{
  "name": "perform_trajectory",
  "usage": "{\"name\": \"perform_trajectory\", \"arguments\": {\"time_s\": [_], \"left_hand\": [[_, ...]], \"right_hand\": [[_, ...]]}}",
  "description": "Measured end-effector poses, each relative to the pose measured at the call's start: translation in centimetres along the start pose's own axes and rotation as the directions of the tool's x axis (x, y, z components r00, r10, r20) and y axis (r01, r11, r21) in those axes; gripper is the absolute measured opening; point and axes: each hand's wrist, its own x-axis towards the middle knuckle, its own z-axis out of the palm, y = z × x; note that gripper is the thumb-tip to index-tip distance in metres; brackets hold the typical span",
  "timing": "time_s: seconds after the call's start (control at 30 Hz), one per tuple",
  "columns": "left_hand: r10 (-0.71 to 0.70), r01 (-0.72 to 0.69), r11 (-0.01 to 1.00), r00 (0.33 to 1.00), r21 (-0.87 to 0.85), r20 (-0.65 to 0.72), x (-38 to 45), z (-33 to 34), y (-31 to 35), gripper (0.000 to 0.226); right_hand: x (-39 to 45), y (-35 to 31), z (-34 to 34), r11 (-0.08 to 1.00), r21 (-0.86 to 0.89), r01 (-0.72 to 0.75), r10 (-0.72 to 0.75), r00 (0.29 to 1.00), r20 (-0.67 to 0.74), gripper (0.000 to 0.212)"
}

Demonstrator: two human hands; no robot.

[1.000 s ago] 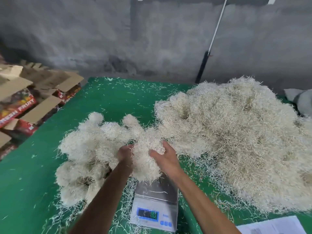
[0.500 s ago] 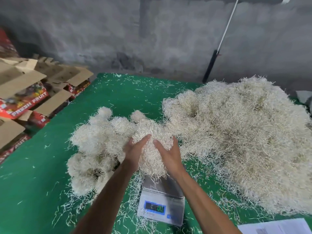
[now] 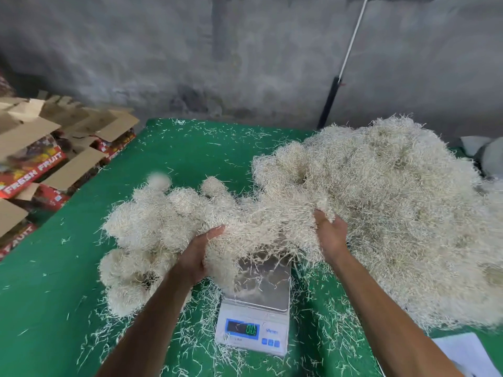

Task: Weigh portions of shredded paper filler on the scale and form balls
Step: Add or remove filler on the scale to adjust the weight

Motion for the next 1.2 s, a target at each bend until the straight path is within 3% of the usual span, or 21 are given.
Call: {"name": "perform_trajectory", "arguments": {"time_s": [0.03,0.07,0.13,0.17,0.27,0.33,0.4,0.5,0.63,0.73,0.83,0.9,1.0,1.1,1.2], "left_hand": [[-0.019,0.019,1.0,1.0,-0.004,0.021,0.3,-0.2,-0.4,0.068],[-0.042,0.044,0.998,0.998,-0.043,0.038,0.4,0.4,-0.5,0.059],[0.134,-0.122,0.976,0.989,0.181,-0.059,-0.2,2.0,-1.9,0.015],[0.154,-0.125,0.966,0.981,0.225,-0.116,0.1,2.9,-2.3,0.013],[0.173,-0.139,0.914,0.983,0.382,-0.056,1.2,6.0,-4.1,0.019],[0.18,-0.136,0.902,0.981,0.409,-0.071,1.6,7.8,-4.7,0.021],[0.188,-0.112,0.89,0.973,0.442,-0.131,1.9,7.9,-4.8,0.021],[0.177,-0.096,0.862,0.977,0.498,-0.118,1.5,6.0,-4.3,0.017],[0.135,-0.079,0.875,0.987,0.478,-0.085,1.5,5.3,-3.9,0.029],[0.171,-0.079,0.882,0.972,0.464,-0.159,1.6,5.2,-3.3,0.026],[0.226,-0.119,0.906,0.948,0.406,-0.225,1.1,3.2,-2.4,0.042],[0.232,-0.118,0.904,0.942,0.411,-0.241,1.0,2.1,-2.4,0.041],[0.197,-0.104,0.919,0.956,0.379,-0.218,1.2,2.5,-3.1,0.022],[0.178,-0.096,0.908,0.969,0.408,-0.168,2.0,4.4,-4.6,0.021],[0.213,-0.13,0.881,0.967,0.454,-0.136,2.6,6.0,-5.5,0.028]], "right_hand": [[0.0,0.3,-0.6,1.0,0.007,-0.02,0.02,0.999,-0.027,0.084],[-0.3,0.7,-1.1,0.999,-0.008,-0.032,0.032,0.999,-0.037,0.082],[-1.8,1.4,-1.3,0.998,-0.058,0.01,-0.008,1.0,0.03,0.081],[-3.0,1.4,-0.9,0.995,-0.09,0.044,-0.034,0.993,0.11,0.09],[-5.8,1.8,1.4,0.974,-0.219,0.052,0.035,0.927,0.373,0.113],[-6.4,2.8,2.4,0.965,-0.259,0.045,0.08,0.89,0.449,0.118],[-5.7,3.2,2.2,0.974,-0.226,-0.021,0.111,0.912,0.394,0.111],[-3.3,3.5,-0.2,0.978,-0.196,-0.073,0.124,0.957,0.264,0.125],[-1.5,3.8,-2.2,0.991,-0.097,-0.091,0.112,0.964,0.241,0.134],[-0.7,4.1,-2.1,0.994,-0.024,-0.104,0.106,0.978,0.177,0.12],[0.4,4.0,-3.7,0.988,0.046,-0.146,0.145,0.989,0.019,0.104],[0.2,4.2,-4.2,0.989,-0.003,-0.151,0.151,0.988,-0.026,0.096],[-2.4,4.0,-2.6,0.995,-0.059,-0.076,0.085,0.982,0.169,0.086],[-5.1,4.0,1.0,0.987,-0.156,-0.044,0.106,0.905,0.413,0.105],[-5.7,4.8,3.5,0.979,-0.182,-0.094,0.16,0.908,0.387,0.131]]}}
